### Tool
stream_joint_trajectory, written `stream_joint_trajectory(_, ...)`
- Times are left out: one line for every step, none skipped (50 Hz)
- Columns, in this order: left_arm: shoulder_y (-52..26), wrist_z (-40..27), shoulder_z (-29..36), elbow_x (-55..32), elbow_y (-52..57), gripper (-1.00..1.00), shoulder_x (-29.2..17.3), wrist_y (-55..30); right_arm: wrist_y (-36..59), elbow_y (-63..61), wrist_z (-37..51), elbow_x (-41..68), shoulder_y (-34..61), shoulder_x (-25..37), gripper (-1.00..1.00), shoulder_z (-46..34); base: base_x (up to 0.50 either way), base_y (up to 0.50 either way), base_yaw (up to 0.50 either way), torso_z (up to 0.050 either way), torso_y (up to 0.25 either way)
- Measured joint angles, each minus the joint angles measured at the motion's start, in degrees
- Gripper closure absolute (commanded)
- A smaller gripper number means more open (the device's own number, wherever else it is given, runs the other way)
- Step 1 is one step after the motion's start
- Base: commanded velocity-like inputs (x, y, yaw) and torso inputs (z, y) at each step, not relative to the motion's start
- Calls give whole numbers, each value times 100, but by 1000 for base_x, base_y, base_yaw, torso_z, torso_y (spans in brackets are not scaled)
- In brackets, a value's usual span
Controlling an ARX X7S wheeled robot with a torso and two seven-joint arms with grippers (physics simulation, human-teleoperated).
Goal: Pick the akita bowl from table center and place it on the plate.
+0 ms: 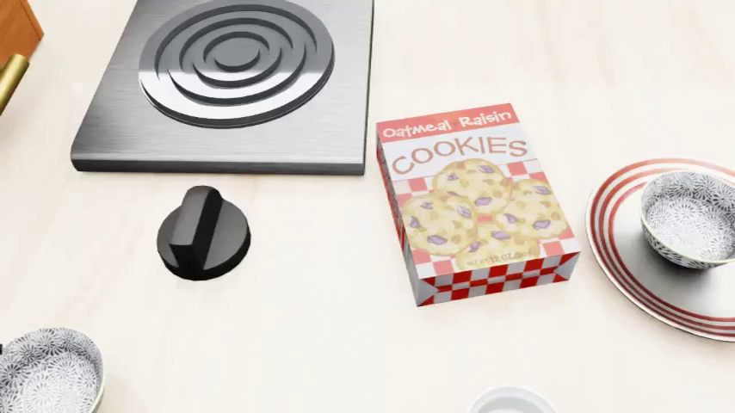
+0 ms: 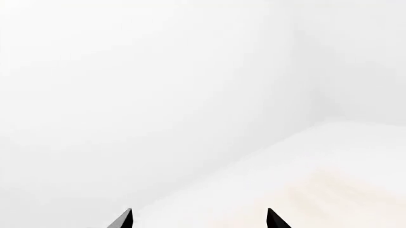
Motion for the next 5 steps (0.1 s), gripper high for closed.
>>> stream_joint_trajectory(-6, 2, 9, 6, -10, -100, 2, 2, 47, -93, 41, 51, 13, 23, -100, -9, 0, 0, 0, 0, 0)
stream_joint_trajectory(-12, 5, 20, 11, -17, -100, 4, 3, 96, -183, 86, 113, 26, 45, -100, -12, 0, 0, 0, 0, 0)
stream_joint_trajectory(-18, 6, 32, 16, -22, -100, 5, 3, 144, -269, 130, 175, 39, 67, -100, -12, 0, 0, 0, 0, 0)
stream_joint_trajectory(-24, 8, 43, 21, -27, -100, 7, 2, 189, -350, 173, 236, 51, 87, -100, -12, 0, 0, 0, 0, 0)
stream_joint_trajectory(-29, 11, 55, 24, -31, -100, 9, 2, 233, -425, 216, 296, 64, 107, -100, -10, 0, 0, 0, 0, 0)
